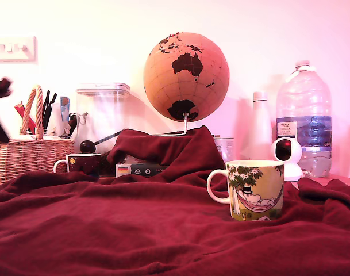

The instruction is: Pick up the coffee capsules on the table and drop them inside the coffee cup

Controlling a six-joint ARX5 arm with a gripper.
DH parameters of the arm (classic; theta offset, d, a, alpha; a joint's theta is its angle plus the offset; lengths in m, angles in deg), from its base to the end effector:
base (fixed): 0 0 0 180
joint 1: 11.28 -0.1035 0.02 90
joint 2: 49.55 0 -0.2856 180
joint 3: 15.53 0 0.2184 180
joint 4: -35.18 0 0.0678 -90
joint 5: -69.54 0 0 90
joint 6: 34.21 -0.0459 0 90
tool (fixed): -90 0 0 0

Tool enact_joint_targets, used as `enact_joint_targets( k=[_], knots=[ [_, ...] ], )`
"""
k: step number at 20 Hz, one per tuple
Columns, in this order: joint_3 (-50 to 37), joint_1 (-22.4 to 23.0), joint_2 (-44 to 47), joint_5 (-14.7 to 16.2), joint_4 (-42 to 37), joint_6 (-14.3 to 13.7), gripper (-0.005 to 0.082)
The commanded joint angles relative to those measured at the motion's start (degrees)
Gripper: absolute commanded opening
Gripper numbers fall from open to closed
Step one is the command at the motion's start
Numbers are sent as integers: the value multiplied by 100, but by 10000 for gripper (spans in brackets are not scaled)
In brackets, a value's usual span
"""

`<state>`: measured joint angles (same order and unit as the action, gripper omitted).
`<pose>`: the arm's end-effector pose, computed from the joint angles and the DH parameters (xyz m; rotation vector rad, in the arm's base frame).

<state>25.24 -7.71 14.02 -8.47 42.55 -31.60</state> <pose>0.1907 -0.0215 0.2180 -0.0830 0.5328 -0.2532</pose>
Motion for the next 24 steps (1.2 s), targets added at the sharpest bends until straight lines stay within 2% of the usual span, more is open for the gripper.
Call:
enact_joint_targets(
  k=[1,9,11,24],
  knots=[
    [-426,-11,-284,-59,-221,11,-22],
    [-1657,-11,-1727,-267,-313,203,-22],
    [-1829,-11,-2061,-310,-264,354,-22],
    [-1888,-9,-4374,-570,1679,396,-22]
  ],
)
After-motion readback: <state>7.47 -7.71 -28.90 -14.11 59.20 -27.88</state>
